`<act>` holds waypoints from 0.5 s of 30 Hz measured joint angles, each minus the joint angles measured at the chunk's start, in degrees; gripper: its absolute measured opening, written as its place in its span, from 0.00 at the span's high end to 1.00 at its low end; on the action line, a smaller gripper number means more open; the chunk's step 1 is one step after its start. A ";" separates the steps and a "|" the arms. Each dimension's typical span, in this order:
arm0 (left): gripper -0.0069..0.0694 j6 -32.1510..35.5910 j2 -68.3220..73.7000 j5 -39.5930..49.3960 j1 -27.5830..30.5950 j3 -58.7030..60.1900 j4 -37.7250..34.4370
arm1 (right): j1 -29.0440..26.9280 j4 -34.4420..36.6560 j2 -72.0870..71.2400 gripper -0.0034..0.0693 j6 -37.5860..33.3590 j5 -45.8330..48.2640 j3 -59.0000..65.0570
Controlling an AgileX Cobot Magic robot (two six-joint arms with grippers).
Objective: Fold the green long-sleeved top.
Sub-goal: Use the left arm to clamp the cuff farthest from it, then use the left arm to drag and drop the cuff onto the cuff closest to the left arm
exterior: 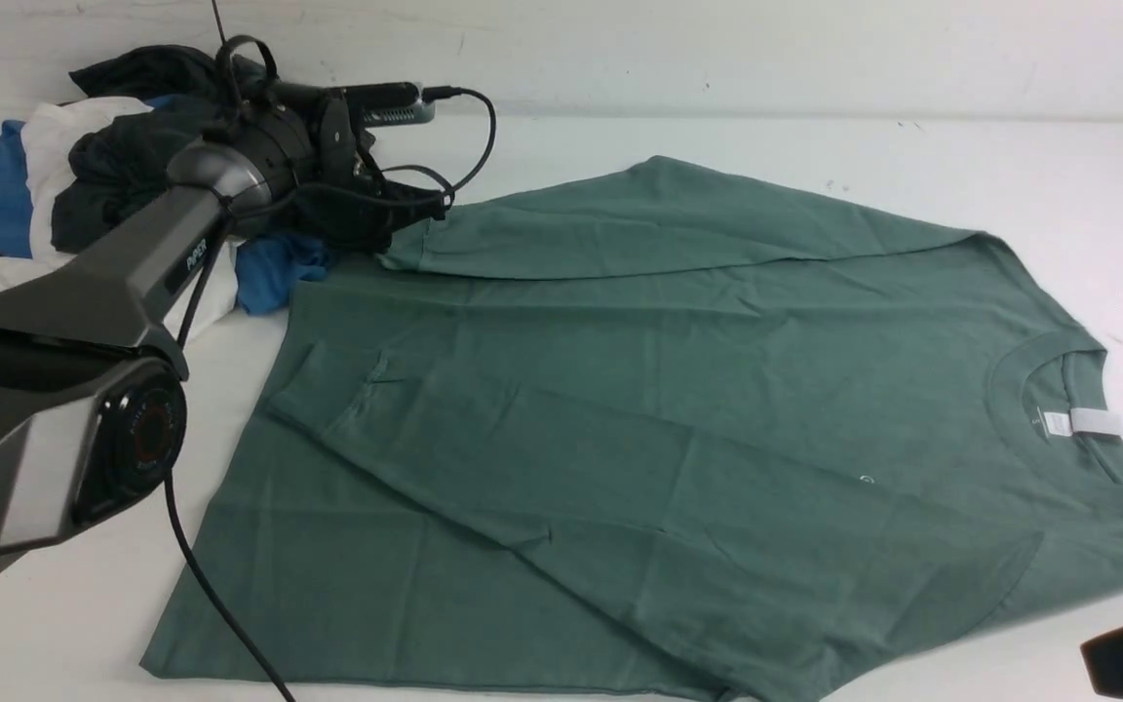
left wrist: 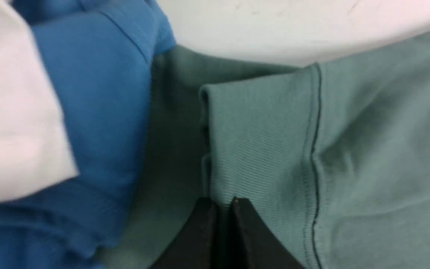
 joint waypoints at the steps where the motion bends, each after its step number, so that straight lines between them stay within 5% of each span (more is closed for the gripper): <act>1: 0.88 0.34 -1.00 1.06 0.00 0.00 -0.16 | 0.00 0.00 0.00 0.97 0.00 0.00 0.00; 15: 0.88 8.10 -12.13 22.13 0.00 0.05 -2.68 | 0.00 -1.48 0.00 0.97 4.17 -3.37 0.00</act>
